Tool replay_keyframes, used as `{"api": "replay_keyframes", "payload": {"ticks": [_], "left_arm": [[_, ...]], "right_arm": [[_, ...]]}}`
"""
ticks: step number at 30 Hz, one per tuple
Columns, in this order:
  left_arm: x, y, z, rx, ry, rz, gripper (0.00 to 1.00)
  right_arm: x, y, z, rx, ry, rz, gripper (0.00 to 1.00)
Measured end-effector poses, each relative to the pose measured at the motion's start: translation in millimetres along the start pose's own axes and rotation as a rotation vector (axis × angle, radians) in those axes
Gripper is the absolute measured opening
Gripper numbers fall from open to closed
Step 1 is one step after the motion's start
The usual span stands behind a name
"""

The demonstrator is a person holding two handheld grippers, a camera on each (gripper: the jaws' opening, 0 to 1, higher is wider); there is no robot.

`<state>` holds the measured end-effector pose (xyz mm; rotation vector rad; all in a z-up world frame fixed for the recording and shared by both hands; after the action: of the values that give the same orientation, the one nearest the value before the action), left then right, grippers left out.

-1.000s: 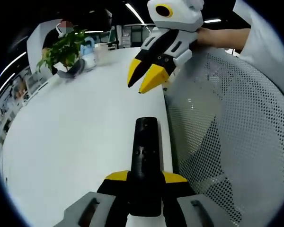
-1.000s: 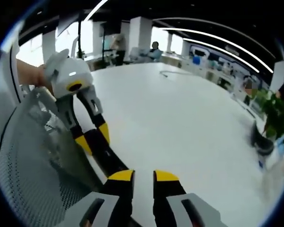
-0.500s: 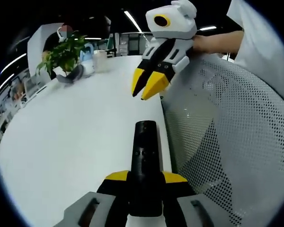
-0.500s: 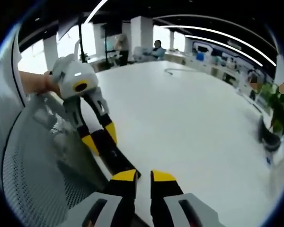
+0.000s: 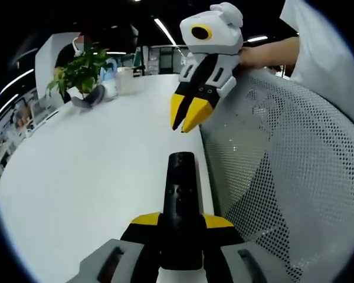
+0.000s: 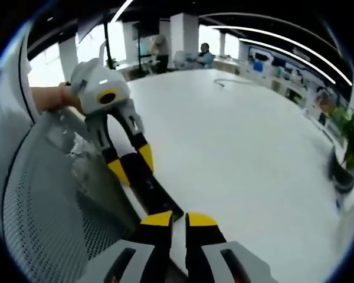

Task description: Press the specified remote control buttons in sequence, fully releasing each button before pressing the next.

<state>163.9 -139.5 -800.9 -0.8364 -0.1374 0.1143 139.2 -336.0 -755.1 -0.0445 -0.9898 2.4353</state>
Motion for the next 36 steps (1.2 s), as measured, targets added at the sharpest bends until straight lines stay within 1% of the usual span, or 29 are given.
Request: {"api": "replay_keyframes", "payload": {"ticks": [6,8,11,13,18,23,27,29,36], "left_arm": [[-0.8,0.7,0,-0.006,-0.004,-0.014,0.25],[-0.6,1.0,0,-0.009,-0.005,-0.012,0.25],[-0.3,1.5,0,-0.012,-0.002,-0.011,0.24],[-0.2,1.6,0,-0.013,-0.002,-0.013,0.24],[-0.1,1.6,0,-0.014,-0.001,-0.021,0.25],[-0.4,1.8,0,-0.015,-0.001,-0.022,0.25],[-0.2,1.7,0,-0.015,0.0,-0.023,0.25],[-0.2,1.7,0,-0.015,0.0,-0.023,0.25],[-0.5,1.6,0,-0.015,0.002,-0.031,0.25]], "right_arm": [[4,-0.4,-3,0.032,-0.043,0.02,0.04],[5,-2.2,-3,0.071,-0.059,0.055,0.05],[6,-5.4,-6,0.094,-0.066,0.101,0.03],[6,-7.0,-10,0.1,-0.072,0.108,0.02],[5,-9.8,-14,0.128,-0.093,0.161,0.0],[3,-10.4,-16,0.14,-0.107,0.174,0.0],[-2,-8.4,-19,0.195,-0.115,0.221,0.0],[-4,-7.6,-20,0.206,-0.122,0.224,0.0],[-6,-4.3,-30,0.242,-0.182,0.211,0.0]]}}
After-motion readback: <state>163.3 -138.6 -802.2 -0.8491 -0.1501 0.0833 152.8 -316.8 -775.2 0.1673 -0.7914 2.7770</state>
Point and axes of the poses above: the point that each gripper's makers call its tool centre point, and the gripper's own axes: z roughly backward along the fingers, x roughly to its left, y roughly out of its underside, the point moved 9 cm from there along z, roughly backward along the fingers, and after that the axes turned 10 degrees about -y, right-handed, at the moved point
